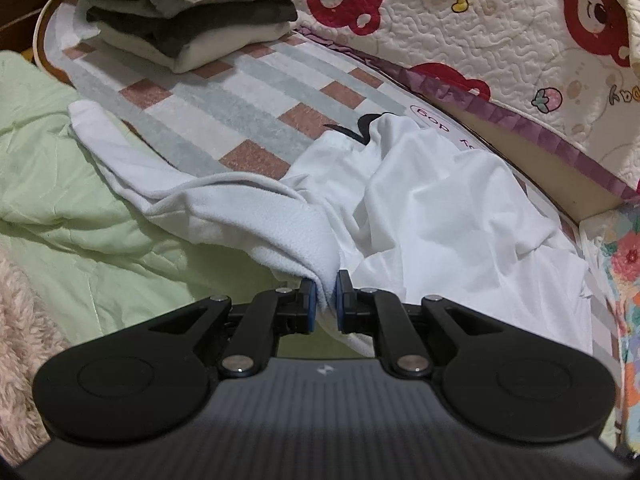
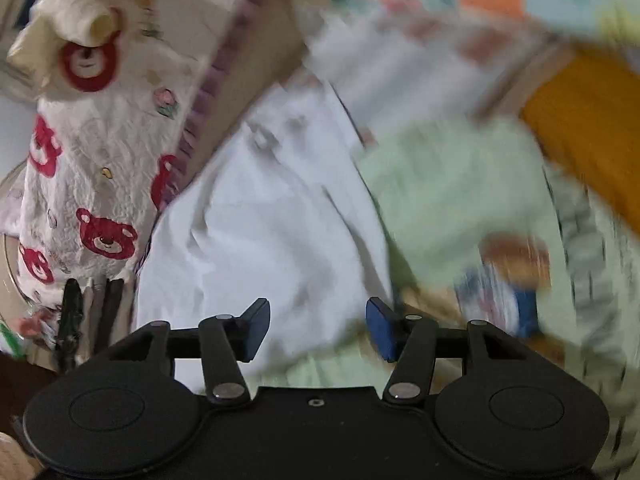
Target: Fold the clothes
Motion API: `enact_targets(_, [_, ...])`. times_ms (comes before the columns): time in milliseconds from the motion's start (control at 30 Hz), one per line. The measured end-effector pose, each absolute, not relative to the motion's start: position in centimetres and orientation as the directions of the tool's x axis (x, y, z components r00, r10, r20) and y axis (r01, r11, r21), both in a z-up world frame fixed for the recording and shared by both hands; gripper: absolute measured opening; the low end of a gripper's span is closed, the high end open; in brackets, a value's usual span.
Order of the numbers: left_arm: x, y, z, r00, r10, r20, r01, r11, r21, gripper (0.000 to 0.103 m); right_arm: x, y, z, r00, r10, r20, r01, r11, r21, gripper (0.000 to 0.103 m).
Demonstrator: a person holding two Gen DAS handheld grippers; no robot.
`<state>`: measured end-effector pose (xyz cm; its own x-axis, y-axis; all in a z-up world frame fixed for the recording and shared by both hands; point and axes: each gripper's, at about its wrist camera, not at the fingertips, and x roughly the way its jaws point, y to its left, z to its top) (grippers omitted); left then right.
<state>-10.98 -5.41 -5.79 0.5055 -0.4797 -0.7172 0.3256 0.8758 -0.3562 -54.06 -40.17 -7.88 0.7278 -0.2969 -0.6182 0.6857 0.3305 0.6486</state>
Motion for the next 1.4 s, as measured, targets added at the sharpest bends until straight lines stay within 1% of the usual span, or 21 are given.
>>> enact_targets(100, [-10.6, -5.2, -6.3, 0.491, -0.484, -0.724, 0.311, 0.874, -0.373, 0.009, -51.4, -40.3, -6.3, 0.701, -0.327, -0.634, 0.680, 0.574, 0.457, 0.059])
enact_targets(200, [-10.2, -5.2, -6.6, 0.479, -0.487, -0.730, 0.304, 0.872, -0.383, 0.009, -49.9, -41.6, -7.0, 0.676, -0.308, -0.669, 0.648, 0.681, 0.342, 0.059])
enact_targets(300, [-10.2, -5.3, -6.7, 0.478, -0.485, -0.733, 0.306, 0.874, -0.378, 0.009, -49.0, -43.8, -9.1, 0.651, -0.216, -0.727, 0.647, 0.658, 0.385, 0.059])
enact_targets(400, [-10.1, -5.3, -6.8, 0.475, -0.480, -0.738, 0.301, 0.876, -0.376, 0.009, -49.3, -43.8, -9.1, 0.693, -0.195, -0.694, 0.607, 0.677, 0.416, 0.060])
enact_targets(433, [-10.1, -5.3, -6.9, 0.475, -0.479, -0.738, 0.300, 0.877, -0.376, 0.009, -49.4, -43.8, -9.1, 0.707, -0.189, -0.682, 0.594, 0.682, 0.427, 0.043])
enact_targets(467, [-10.1, -5.3, -6.9, 0.475, -0.479, -0.738, 0.298, 0.877, -0.377, 0.009, -49.5, -43.8, -9.1, 0.720, -0.181, -0.670, 0.580, 0.688, 0.437, 0.006])
enact_targets(500, [-10.1, -5.2, -6.8, 0.476, -0.481, -0.737, 0.299, 0.876, -0.379, 0.009, -49.6, -43.8, -9.0, 0.736, -0.175, -0.653, 0.561, 0.697, 0.446, 0.007])
enact_targets(533, [-10.2, -5.1, -6.6, 0.478, -0.486, -0.732, 0.301, 0.873, -0.383, 0.009, -50.0, -43.2, -8.3, 0.777, -0.171, -0.605, 0.513, 0.729, 0.453, 0.007])
enact_targets(633, [-10.7, -4.5, -5.8, 0.485, -0.510, -0.711, 0.312, 0.860, -0.404, 0.009, -52.7, -41.2, -5.0, 0.914, -0.115, -0.389, 0.317, 0.800, 0.510, 0.007])
enact_targets(700, [-11.2, -4.0, -5.1, 0.491, -0.528, -0.693, 0.324, 0.849, -0.417, 0.009, -55.3, -40.0, -3.8, 0.949, -0.080, -0.305, 0.235, 0.825, 0.514, 0.007])
enact_targets(733, [-11.4, -3.8, -4.8, 0.492, -0.532, -0.689, 0.329, 0.847, -0.419, 0.009, -56.3, -39.6, -4.0, 0.949, -0.069, -0.308, 0.229, 0.823, 0.520, 0.007])
enact_targets(767, [-11.4, -3.8, -5.0, 0.483, -0.527, -0.699, 0.324, 0.849, -0.416, 0.009, -57.3, -39.3, -4.8, 0.935, -0.074, -0.346, 0.258, 0.812, 0.523, 0.007])
enact_targets(867, [-11.3, -4.0, -5.5, 0.455, -0.512, -0.728, 0.310, 0.858, -0.409, 0.009, -59.0, -38.9, -8.2, 0.856, -0.117, -0.504, 0.405, 0.757, 0.513, 0.007])
enact_targets(933, [-11.0, -4.1, -6.3, 0.434, -0.504, -0.747, 0.286, 0.863, -0.416, 0.009, -58.9, -38.9, -9.7, 0.806, -0.148, -0.573, 0.496, 0.697, 0.518, 0.008])
enact_targets(967, [-11.0, -4.1, -6.4, 0.434, -0.504, -0.747, 0.282, 0.863, -0.418, 0.009, -58.8, -38.8, -9.8, 0.793, -0.163, -0.587, 0.528, 0.664, 0.529, 0.012])
enact_targets(1033, [-10.9, -4.0, -6.5, 0.434, -0.503, -0.747, 0.274, 0.864, -0.422, 0.009, -58.6, -38.7, -9.9, 0.777, -0.182, -0.603, 0.570, 0.609, 0.551, 0.013])
enact_targets(1067, [-10.9, -4.0, -6.6, 0.434, -0.504, -0.747, 0.270, 0.864, -0.426, 0.009, -58.6, -38.8, -9.7, 0.763, -0.190, -0.618, 0.597, 0.574, 0.561, 0.028])
enact_targets(1133, [-10.6, -3.8, -6.8, 0.427, -0.513, -0.745, 0.255, 0.858, -0.445, 0.009, -59.1, -39.1, -9.5, 0.737, -0.192, -0.649, 0.647, 0.479, 0.593, 0.043])
enact_targets(1167, [-10.5, -3.7, -7.0, 0.424, -0.518, -0.743, 0.248, 0.856, -0.455, 0.009, -59.3, -39.2, -9.4, 0.735, -0.178, -0.655, 0.658, 0.420, 0.625, 0.045])
enact_targets(1300, [-9.8, -3.4, -7.7, 0.406, -0.541, -0.737, 0.208, 0.840, -0.502, 0.010, -58.9, -38.4, -10.7, 0.792, -0.075, -0.605, 0.601, 0.266, 0.754, 0.052])
enact_targets(1400, [-9.4, -3.0, -8.2, 0.389, -0.568, -0.726, 0.173, 0.819, -0.548, 0.010, -57.5, -38.1, -12.3, 0.769, -0.089, -0.633, 0.634, 0.231, 0.738, 0.057])
